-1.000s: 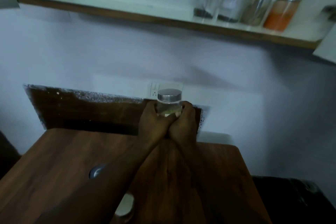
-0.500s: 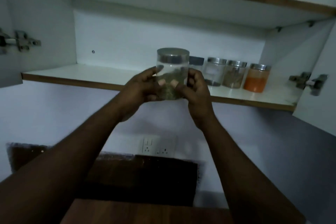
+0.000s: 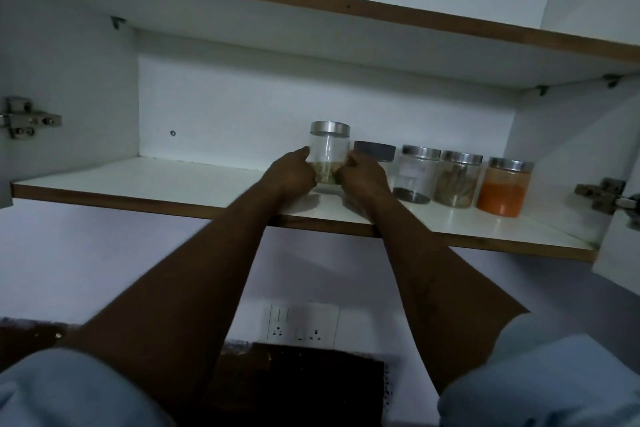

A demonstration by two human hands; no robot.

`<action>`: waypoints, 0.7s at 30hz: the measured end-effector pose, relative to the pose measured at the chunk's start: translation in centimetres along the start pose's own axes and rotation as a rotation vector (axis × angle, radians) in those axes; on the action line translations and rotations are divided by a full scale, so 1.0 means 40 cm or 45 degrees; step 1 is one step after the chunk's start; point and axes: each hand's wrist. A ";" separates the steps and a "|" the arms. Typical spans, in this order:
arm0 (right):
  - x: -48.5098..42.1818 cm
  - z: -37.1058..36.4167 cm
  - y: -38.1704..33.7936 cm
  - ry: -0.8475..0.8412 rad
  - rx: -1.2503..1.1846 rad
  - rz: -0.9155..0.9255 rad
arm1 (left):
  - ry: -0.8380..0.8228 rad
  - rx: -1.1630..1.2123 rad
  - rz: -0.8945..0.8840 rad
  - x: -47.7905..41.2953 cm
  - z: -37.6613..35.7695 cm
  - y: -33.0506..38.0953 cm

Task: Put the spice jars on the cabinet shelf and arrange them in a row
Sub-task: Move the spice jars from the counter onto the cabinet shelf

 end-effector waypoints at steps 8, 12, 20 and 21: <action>-0.023 -0.012 0.014 -0.185 0.063 -0.020 | -0.069 -0.395 0.054 -0.058 -0.038 -0.023; -0.028 -0.020 0.020 -0.197 0.079 -0.036 | -0.103 -0.514 0.130 -0.071 -0.050 -0.027; -0.041 -0.029 0.021 -0.208 0.404 -0.029 | -0.116 -0.622 0.173 -0.088 -0.058 -0.035; -0.041 -0.030 0.022 -0.209 0.405 -0.024 | -0.117 -0.623 0.184 -0.086 -0.058 -0.034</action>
Point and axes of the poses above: each hand's wrist, its own x-axis away from the middle knuckle, its own z-axis out of the back of the hand, y = z × x, and after that the axes turned 8 degrees about -y, right-handed
